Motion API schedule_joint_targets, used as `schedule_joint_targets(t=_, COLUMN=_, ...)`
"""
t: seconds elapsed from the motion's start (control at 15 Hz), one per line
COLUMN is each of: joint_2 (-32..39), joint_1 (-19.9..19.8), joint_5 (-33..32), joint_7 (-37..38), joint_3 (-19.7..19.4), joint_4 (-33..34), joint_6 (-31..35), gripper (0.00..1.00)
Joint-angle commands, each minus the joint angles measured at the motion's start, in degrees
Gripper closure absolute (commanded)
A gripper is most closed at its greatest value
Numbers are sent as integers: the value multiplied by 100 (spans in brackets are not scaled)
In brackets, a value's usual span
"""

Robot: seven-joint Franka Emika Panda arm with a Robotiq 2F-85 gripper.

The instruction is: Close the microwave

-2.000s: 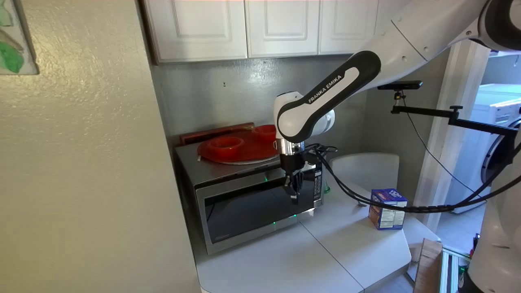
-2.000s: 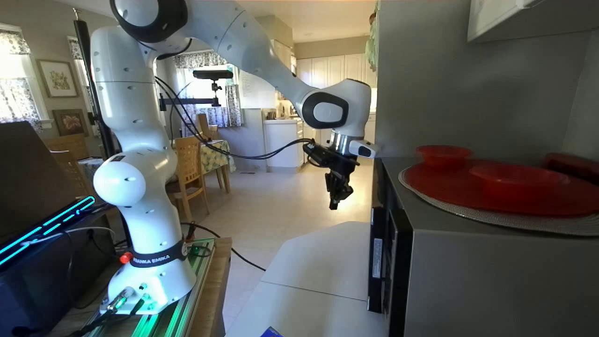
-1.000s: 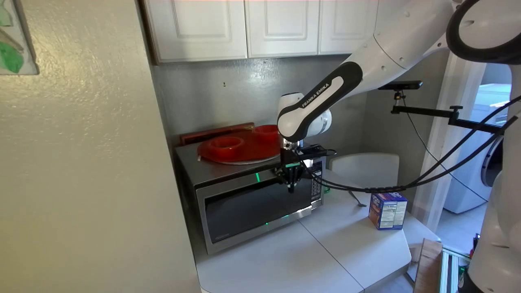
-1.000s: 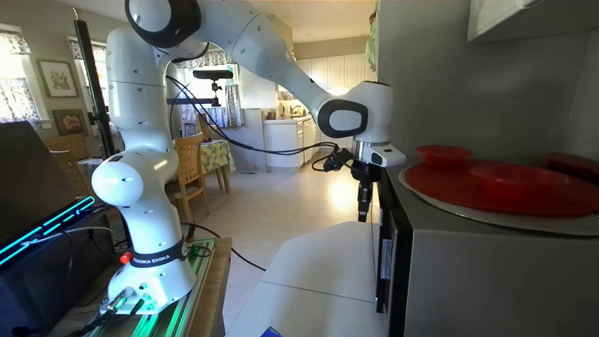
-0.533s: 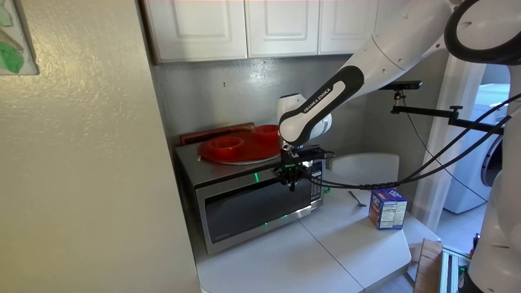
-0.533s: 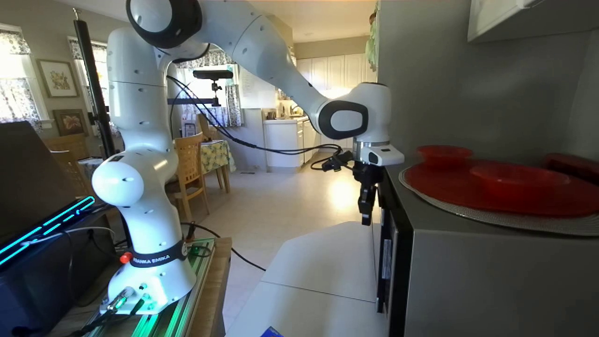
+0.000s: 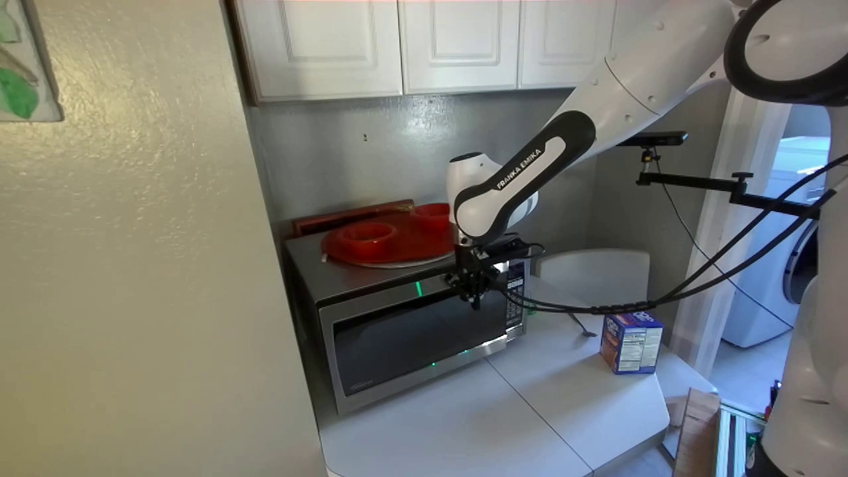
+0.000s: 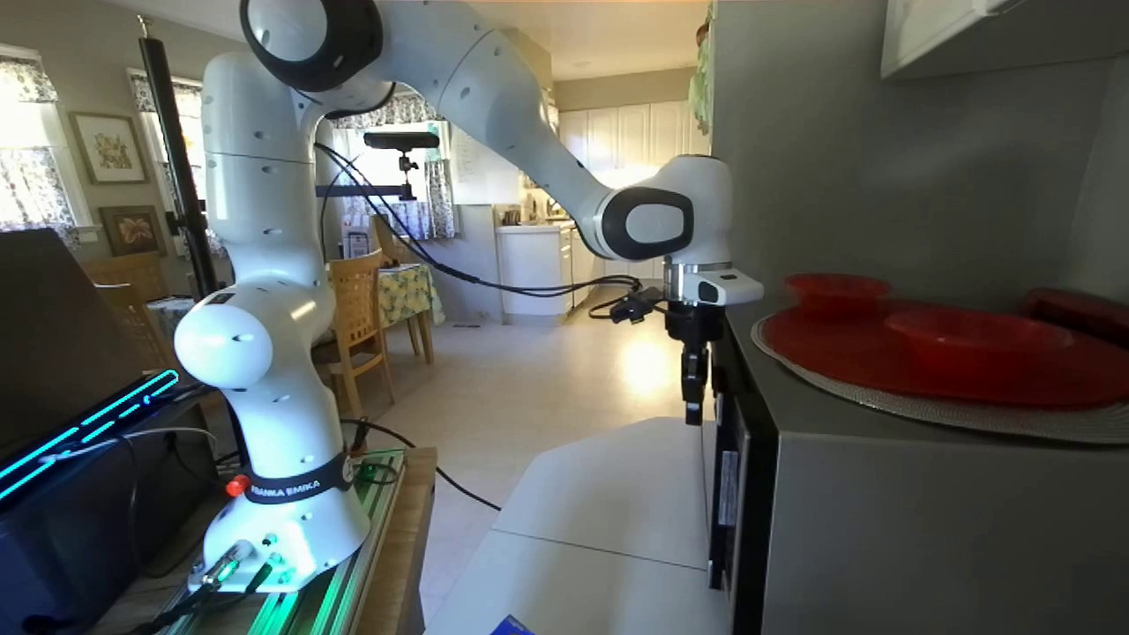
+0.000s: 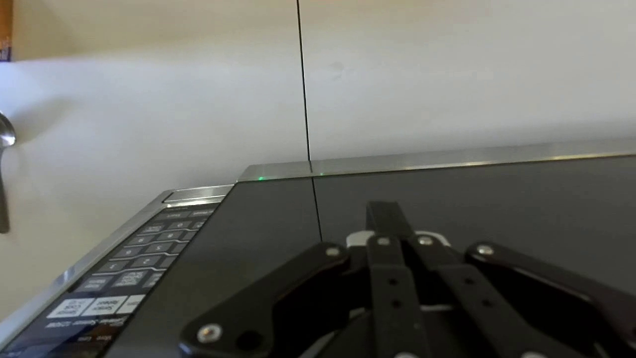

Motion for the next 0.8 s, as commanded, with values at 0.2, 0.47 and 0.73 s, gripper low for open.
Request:
schedule_joint_targets(t=0.2, joint_2=-175, joint_1=-56, joint_5=218, joint_7=-2140, joint_3=236, joint_4=-175, joint_6=-29, gripper=100)
schedule_joint_targets(t=0.47, joint_2=-312, joint_1=-117, joint_5=561, joint_7=-2906, joint_3=285, joint_4=-149, joint_6=-532, gripper=100)
schedule_joint_targets(t=0.73, joint_2=-677, joint_1=-200, joint_5=1024, joint_7=-3229, joint_3=225, joint_4=-200, joint_6=-1465, gripper=100)
